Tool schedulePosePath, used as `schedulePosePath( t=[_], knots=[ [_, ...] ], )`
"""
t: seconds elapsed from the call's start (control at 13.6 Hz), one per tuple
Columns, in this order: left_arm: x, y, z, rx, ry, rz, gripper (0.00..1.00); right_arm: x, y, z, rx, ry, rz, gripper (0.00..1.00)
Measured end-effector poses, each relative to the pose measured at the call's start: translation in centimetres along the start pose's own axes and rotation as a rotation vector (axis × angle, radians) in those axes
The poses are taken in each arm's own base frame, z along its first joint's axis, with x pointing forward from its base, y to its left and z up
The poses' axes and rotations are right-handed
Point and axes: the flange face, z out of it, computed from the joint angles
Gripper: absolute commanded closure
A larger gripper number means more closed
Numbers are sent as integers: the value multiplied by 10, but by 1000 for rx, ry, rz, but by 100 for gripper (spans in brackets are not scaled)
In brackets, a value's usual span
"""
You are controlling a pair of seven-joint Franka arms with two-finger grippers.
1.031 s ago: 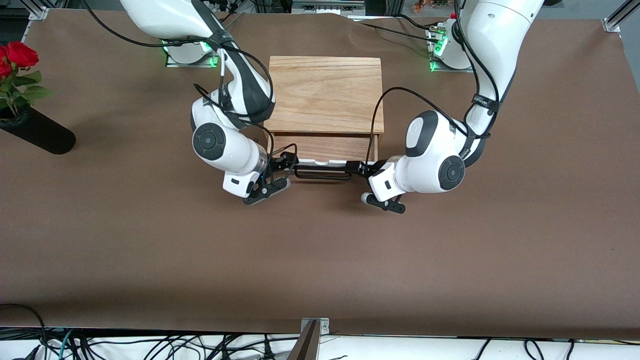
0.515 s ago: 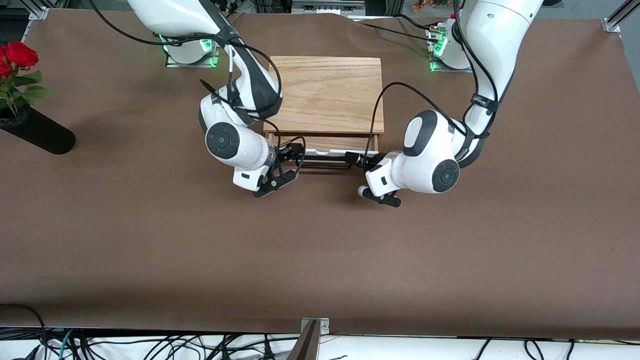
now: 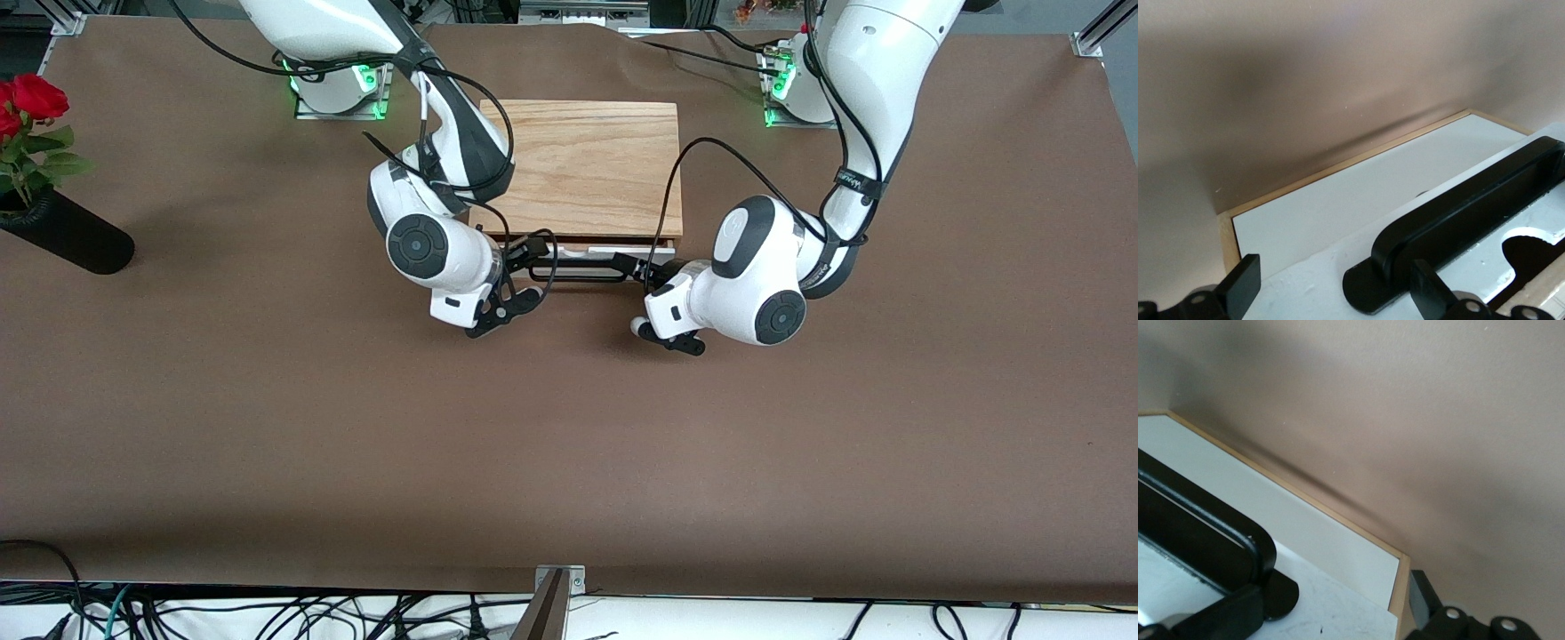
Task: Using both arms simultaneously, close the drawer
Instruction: 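Push the drawer front into the box with both grippers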
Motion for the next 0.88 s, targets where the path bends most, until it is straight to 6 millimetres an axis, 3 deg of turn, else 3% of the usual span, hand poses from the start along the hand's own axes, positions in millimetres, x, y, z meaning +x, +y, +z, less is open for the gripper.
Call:
schedulePosePath(
  t=[0.88],
  knots=[
    [-9, 0, 7, -2, -81, 0, 0, -9, -10, 6, 2, -78, -11, 0]
  ],
)
